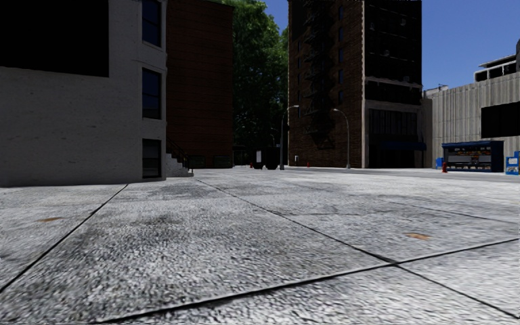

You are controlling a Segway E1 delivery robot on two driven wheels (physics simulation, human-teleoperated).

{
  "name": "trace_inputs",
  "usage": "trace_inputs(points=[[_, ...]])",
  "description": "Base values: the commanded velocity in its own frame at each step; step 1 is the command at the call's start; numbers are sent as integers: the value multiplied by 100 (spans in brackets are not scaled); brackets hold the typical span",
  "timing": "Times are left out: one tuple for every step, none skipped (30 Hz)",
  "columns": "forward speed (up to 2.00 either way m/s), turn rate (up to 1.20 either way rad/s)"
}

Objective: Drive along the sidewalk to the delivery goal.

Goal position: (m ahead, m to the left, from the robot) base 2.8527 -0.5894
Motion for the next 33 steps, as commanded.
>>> trace_inputs(points=[[161,50],[161,45],[161,45],[161,30],[161,0],[161,0],[161,0],[161,0],[161,0],[161,0],[157,0],[154,0],[154,0],[153,0],[152,0],[152,0],[152,0],[152,0],[152,0],[152,0],[152,0],[152,0],[152,0],[152,0],[152,0],[152,0],[152,0],[151,0],[151,0],[148,0],[148,0],[146,-7],[140,-31]])
